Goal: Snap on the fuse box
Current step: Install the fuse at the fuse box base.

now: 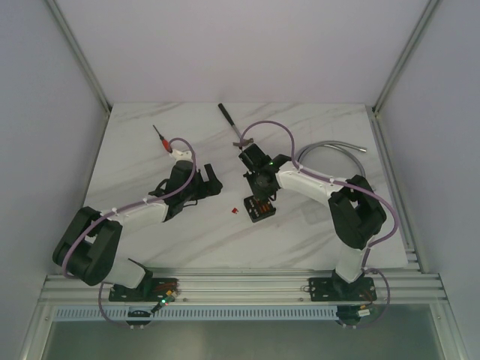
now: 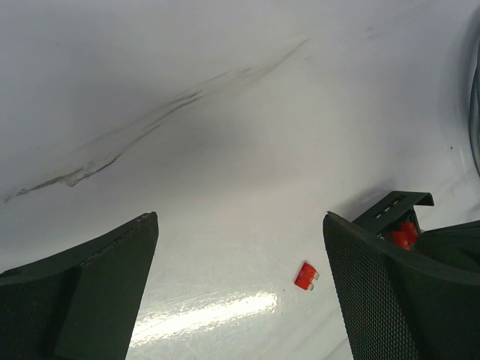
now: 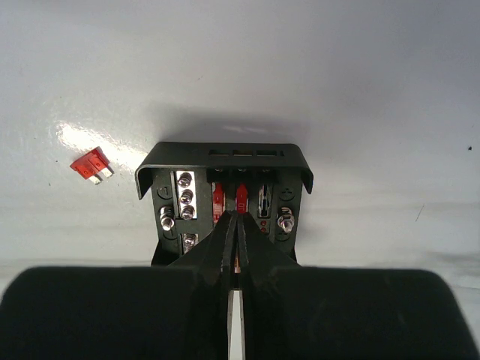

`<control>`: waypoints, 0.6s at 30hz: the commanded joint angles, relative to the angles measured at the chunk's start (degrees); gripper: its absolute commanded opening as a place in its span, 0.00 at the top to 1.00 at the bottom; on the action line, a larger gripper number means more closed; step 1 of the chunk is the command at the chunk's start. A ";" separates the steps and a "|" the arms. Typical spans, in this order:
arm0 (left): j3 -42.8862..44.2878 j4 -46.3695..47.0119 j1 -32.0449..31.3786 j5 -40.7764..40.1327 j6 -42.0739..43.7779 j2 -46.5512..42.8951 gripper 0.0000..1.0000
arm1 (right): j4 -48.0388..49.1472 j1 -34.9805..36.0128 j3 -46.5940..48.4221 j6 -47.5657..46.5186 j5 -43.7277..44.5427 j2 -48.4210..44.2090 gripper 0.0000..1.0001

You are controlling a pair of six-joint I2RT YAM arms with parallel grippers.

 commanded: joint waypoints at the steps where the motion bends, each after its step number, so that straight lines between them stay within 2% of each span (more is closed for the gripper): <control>1: -0.58 0.15 0.23 0.76 -0.08 -0.92 0.00 | -2.69 -0.20 -0.85 0.64 0.98 0.40 0.95; 7: -0.62 0.19 0.25 0.70 -0.08 -0.87 0.00 | -4.72 -0.18 -0.84 0.29 0.46 3.14 1.00; 18: -0.60 0.18 0.26 0.89 0.00 -0.57 0.00 | -6.08 -0.12 -1.04 -0.14 -0.18 6.84 1.00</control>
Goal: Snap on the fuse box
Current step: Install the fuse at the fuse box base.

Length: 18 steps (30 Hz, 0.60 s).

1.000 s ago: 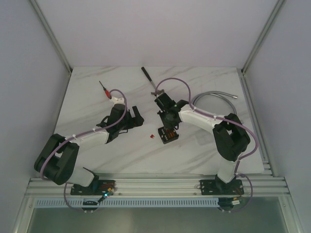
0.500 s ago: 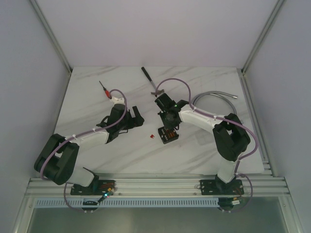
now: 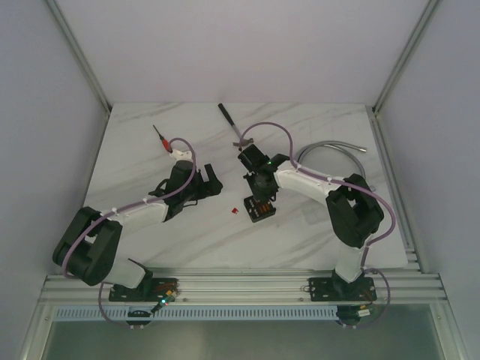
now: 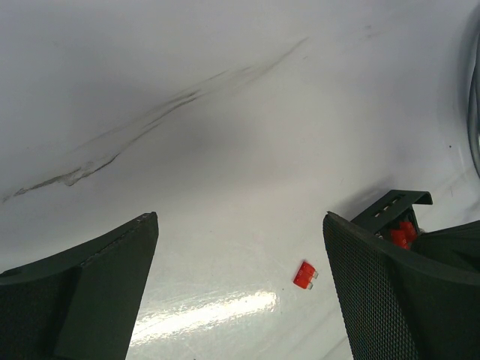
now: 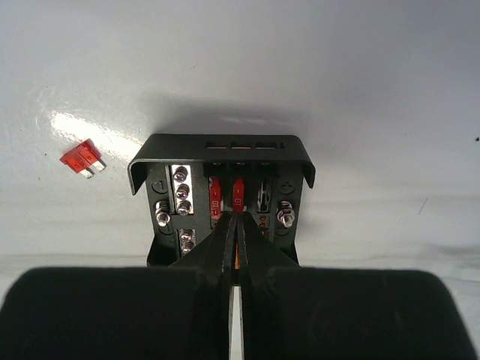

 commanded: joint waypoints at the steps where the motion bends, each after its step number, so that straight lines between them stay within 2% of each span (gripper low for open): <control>1: -0.66 0.19 0.24 0.48 -0.04 -0.66 0.00 | -4.31 0.00 -1.62 -0.24 -0.21 6.11 1.00; 10: -0.77 0.19 0.25 0.47 -0.01 -0.92 0.00 | -7.71 -0.32 -3.99 0.79 2.66 9.60 1.00; 18: -0.67 0.14 0.26 0.48 0.00 -0.76 0.00 | -4.30 -0.25 -1.81 -0.01 1.91 11.28 1.00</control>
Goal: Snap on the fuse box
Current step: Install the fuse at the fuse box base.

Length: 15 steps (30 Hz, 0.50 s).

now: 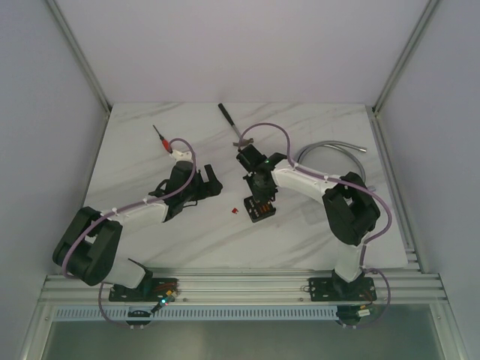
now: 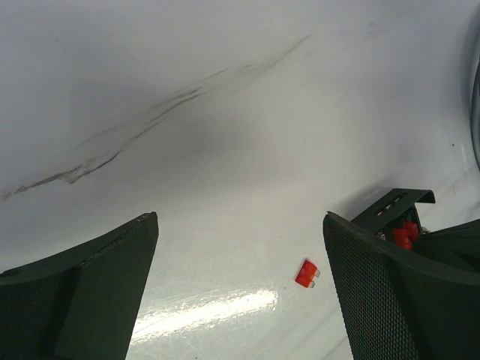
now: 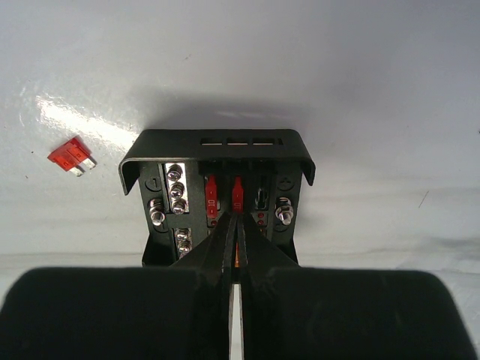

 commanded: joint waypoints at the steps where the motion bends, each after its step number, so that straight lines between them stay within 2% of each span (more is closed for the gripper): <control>1: -0.39 0.19 0.26 0.56 -0.03 -0.74 0.00 | -1.44 -0.32 -2.44 -0.75 1.03 9.26 1.00; 7: -0.60 0.15 0.23 0.67 -0.08 -0.91 0.00 | -2.33 -0.37 2.40 -1.71 -0.85 15.09 1.00; 15: -1.04 0.28 0.24 1.08 -0.16 -0.92 0.00 | -1.77 -0.93 -0.26 -0.36 1.39 20.11 1.00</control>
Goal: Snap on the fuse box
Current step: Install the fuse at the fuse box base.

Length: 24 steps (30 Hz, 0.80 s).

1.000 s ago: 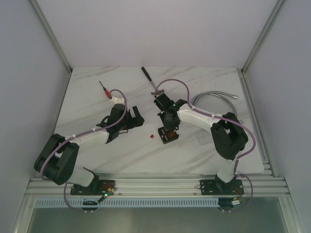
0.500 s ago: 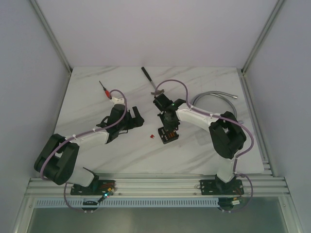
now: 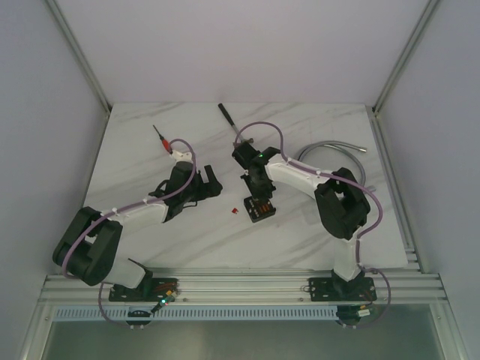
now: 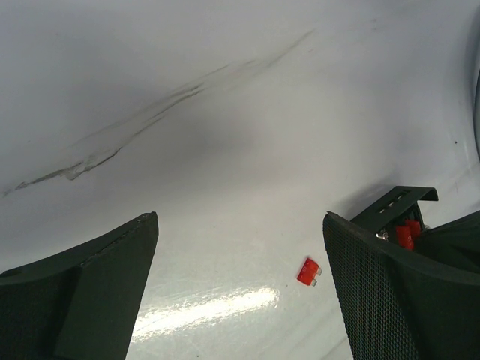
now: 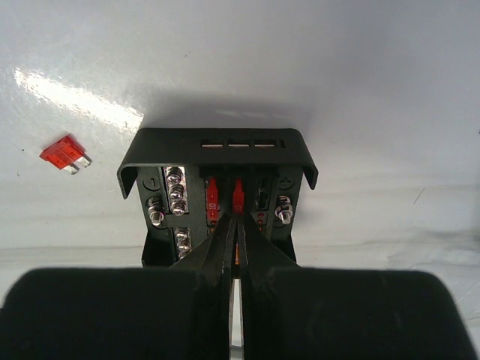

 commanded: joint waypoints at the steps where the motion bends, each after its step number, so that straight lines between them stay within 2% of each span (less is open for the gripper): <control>1: -0.85 0.27 0.21 1.04 -0.14 -0.92 0.00 | 6.05 -0.82 -7.38 0.72 2.17 14.41 1.00; 4: -1.43 0.20 0.20 1.36 -0.46 -3.71 0.00 | 7.90 -0.52 -6.77 0.37 0.93 11.02 1.00; 9: -2.94 0.04 0.24 1.42 -0.99 -7.12 0.00 | 9.48 -0.10 -6.78 -0.27 -2.23 -0.38 1.00; 14: -3.71 -0.42 0.18 2.78 -1.69 -8.35 0.00 | 9.60 -0.10 -7.43 -0.34 -4.22 -8.05 0.88; 18: -3.75 -0.84 0.13 3.30 -1.64 -8.60 0.00 | 9.76 -0.18 -7.69 0.19 -3.66 -10.23 0.84; 24: -3.58 -0.99 0.13 4.64 -1.52 -8.21 0.00 | 9.80 -0.48 -7.32 0.79 -1.36 -8.18 0.85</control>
